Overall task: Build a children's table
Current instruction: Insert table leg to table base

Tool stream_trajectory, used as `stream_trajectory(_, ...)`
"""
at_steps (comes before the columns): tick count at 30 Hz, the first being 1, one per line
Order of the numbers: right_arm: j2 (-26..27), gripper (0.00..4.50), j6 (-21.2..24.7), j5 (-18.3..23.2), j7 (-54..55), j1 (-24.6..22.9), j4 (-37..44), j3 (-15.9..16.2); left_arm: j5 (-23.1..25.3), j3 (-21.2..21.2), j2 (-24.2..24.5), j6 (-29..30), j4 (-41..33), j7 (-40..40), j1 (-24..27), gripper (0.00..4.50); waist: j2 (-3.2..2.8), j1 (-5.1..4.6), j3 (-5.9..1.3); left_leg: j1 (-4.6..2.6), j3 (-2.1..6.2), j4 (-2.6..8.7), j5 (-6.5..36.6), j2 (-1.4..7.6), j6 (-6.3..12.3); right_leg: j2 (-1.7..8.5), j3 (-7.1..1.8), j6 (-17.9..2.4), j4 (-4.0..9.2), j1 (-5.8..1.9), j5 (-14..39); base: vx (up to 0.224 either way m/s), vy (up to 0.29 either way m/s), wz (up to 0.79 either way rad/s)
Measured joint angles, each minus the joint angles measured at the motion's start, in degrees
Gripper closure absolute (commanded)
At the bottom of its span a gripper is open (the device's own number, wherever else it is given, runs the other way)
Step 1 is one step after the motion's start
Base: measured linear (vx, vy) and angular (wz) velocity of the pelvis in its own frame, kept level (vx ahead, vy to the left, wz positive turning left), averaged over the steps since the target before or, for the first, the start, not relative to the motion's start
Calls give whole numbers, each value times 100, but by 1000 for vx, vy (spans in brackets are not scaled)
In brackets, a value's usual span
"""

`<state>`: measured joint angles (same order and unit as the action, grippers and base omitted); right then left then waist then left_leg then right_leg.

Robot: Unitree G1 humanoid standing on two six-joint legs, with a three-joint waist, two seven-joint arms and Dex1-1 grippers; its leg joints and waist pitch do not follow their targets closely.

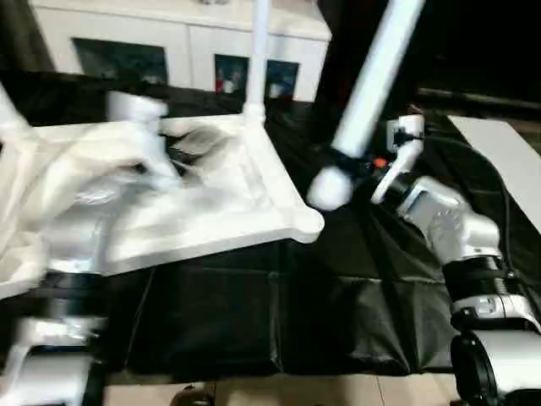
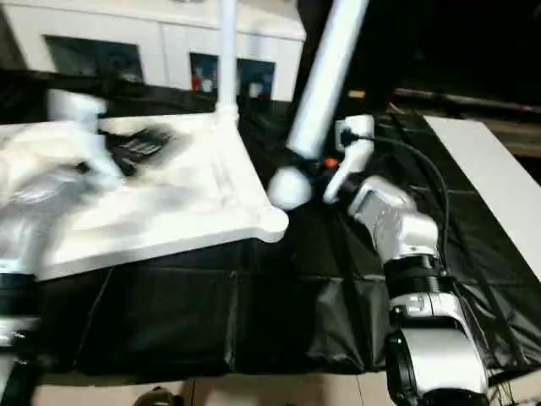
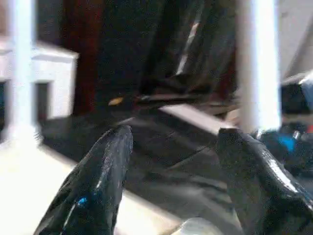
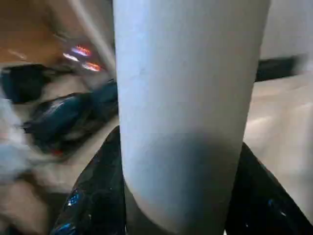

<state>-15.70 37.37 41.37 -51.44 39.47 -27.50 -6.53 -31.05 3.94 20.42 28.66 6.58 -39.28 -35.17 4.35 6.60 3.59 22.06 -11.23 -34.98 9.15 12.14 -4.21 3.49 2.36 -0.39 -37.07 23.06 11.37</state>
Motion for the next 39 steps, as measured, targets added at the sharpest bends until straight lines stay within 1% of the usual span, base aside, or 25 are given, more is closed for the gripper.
stream_trajectory(2,34,264,439,428,-33,-93,179,-99,-81,-2,-141,82,-101,1,-72,137,2,-1,-1,-2,1,2,-2,0,-4,0,1,-4,0,0,-5,0,0,0)
stream_trajectory(5,161,264,821,807,-18,-128,367,-199,-166,-68,-307,226,-247,4,-102,137,2,-8,-1,-1,2,1,-5,-1,-8,0,0,-4,1,0,-12,0,0,0)
stream_trajectory(8,173,264,1174,923,26,-174,689,-212,-260,-163,-354,351,-452,17,-102,137,2,-7,-1,0,4,2,-7,-1,-12,0,1,6,2,2,-10,0,0,0)
stream_trajectory(10,172,264,1324,1003,54,-187,829,-215,-315,-189,-403,422,-554,21,-102,137,2,-8,-1,0,6,3,-7,-1,-13,0,1,6,3,2,-10,0,0,0)
stream_trajectory(13,171,264,1523,1102,121,-336,1035,-216,-352,-181,-420,531,-585,29,-101,137,2,7,-1,2,7,6,-8,-2,-13,0,2,9,5,1,-8,0,0,0)
stream_trajectory(18,137,264,1630,1177,161,-390,1124,-214,-608,-119,-533,767,-674,78,-103,137,2,4,-1,6,6,5,-8,-5,-13,1,0,11,8,3,-6,0,0,0)
stream_trajectory(19,133,264,1647,1177,161,-390,1193,-214,-737,-77,-548,868,-708,80,-107,110,2,0,-1,5,7,7,-8,-5,-13,1,0,13,8,3,-5,0,0,0)
stream_trajectory(20,132,264,1664,1177,161,-391,1228,-213,-806,-35,-555,926,-726,80,-110,103,2,-1,-1,5,8,8,-8,-4,-13,1,2,15,8,3,-4,0,0,0)
stream_trajectory(21,102,264,1695,1172,158,-418,1307,-200,-980,25,-568,1076,-766,74,-112,103,2,-1,-1,6,8,10,-8,-5,-14,1,2,15,8,5,-4,0,0,0)
stream_trajectory(23,8,264,1707,1071,153,-442,1403,-154,-1288,101,-593,1384,-864,74,-123,100,2,7,-1,6,8,11,-8,-5,-14,1,2,19,8,4,-1,0,0,0)
stream_trajectory(24,-55,264,1700,1003,148,-450,1439,-87,-1403,117,-595,1517,-917,71,-128,86,2,9,-1,6,8,10,-8,-5,-14,1,1,19,8,4,-1,0,0,0)
stream_trajectory(25,-133,264,1660,888,124,-497,1524,34,-1499,120,-596,1665,-975,66,-143,60,3,10,-2,6,8,10,-8,-6,-14,1,2,22,9,3,0,0,0,0)
stream_trajectory(26,-175,264,1577,748,99,-541,1575,149,-1549,116,-598,1764,-1010,67,-157,60,3,8,-2,5,9,10,-8,-6,-14,1,1,27,9,3,3,0,0,0)
stream_trajectory(27,-249,264,1451,554,87,-569,1601,330,-1549,89,-612,1822,-1019,76,-184,57,2,7,-1,6,9,10,-8,-6,-14,1,0,37,10,3,9,0,0,0)
stream_trajectory(28,-318,264,1331,318,89,-580,1602,529,-1548,54,-641,1885,-1019,88,-214,39,2,4,-1,6,8,10,-8,-7,-14,2,0,44,10,3,13,0,0,0)
stream_trajectory(29,-323,264,1253,199,92,-580,1602,623,-1549,48,-668,1925,-1019,100,-224,39,2,-1,-1,6,9,11,-8,-7,-14,2,0,47,9,3,15,0,0,0)
stream_trajectory(31,-330,264,1048,-74,111,-578,1604,769,-1540,-15,-725,2037,-996,197,-264,17,1,-3,-1,6,11,11,-8,-7,-14,1,1,47,9,4,15,0,0,0)
stream_trajectory(35,-448,264,720,-557,178,-574,1613,1063,-1484,-105,-839,2151,-902,475,-318,1,1,2,0,7,11,12,-8,-8,-14,1,0,48,10,3,15,0,0,0)
stream_trajectory(39,-485,264,595,-744,219,-574,1613,1164,-1373,-111,-968,2184,-846,723,-342,0,1,-3,0,9,11,13,-8,-8,-14,1,0,40,12,4,10,0,0,0)
